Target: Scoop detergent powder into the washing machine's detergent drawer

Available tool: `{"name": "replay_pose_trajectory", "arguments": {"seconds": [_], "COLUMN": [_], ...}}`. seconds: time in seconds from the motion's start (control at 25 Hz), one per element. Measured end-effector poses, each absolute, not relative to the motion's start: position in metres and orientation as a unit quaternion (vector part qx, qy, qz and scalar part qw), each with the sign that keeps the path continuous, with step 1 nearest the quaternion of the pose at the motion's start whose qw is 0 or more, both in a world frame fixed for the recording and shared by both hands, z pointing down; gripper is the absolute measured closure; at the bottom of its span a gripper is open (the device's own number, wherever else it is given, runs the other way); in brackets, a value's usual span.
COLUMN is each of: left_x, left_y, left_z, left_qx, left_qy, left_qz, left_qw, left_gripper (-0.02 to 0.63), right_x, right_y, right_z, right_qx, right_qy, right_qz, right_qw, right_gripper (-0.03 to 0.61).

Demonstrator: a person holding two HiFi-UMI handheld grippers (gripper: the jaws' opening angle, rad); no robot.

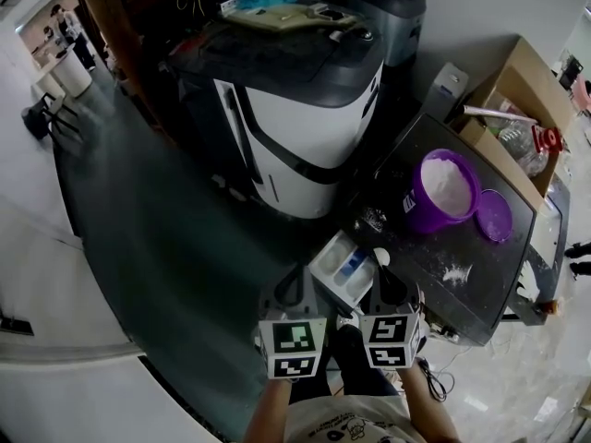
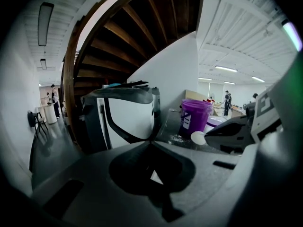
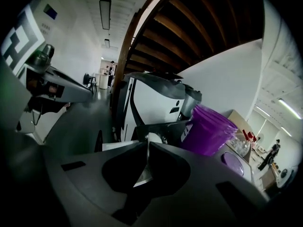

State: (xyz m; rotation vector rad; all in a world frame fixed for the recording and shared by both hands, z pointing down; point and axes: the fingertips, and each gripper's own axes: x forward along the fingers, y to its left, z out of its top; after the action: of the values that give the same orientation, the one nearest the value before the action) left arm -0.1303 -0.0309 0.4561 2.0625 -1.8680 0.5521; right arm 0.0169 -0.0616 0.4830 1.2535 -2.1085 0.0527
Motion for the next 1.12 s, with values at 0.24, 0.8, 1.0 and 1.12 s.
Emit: {"name": "replay_pose_trajectory", "arguments": {"seconds": [0.24, 0.8, 1.0, 1.12], "left_x": [-0.132, -0.144, -0.148, -0.151], "left_y": [-0.035, -0.050, -0.051, -0.052], "left_z": [0.434, 0.372, 0.352, 0.339], "left_qx": [0.721, 0.724, 0.723, 0.723], "left_qy": [-0.657, -0.672, -0.676, -0.679], "left_qz": [0.176, 0.137, 0.126, 0.117], "left_qw": [0.133, 0.076, 0.057, 0.045], "left_gripper": [0.612, 0.612, 0.612, 0.612], "right_x": [0.015, 0.007, 0.002, 0.001], "right_y": [-0.070, -0.079, -0.080, -0.082], "right_z": [0.446, 0.372, 0.346, 0.333], "right_qx": [0.504, 0.533, 0.538, 0.542], "right_qy": [-0.816, -0.822, -0.825, -0.825], "right_qz": [0.030, 0.004, -0.011, -0.019], "right_qw": [0.283, 0.200, 0.174, 0.161], "right_gripper": [0.557, 0.557, 0.557, 0.557]}}
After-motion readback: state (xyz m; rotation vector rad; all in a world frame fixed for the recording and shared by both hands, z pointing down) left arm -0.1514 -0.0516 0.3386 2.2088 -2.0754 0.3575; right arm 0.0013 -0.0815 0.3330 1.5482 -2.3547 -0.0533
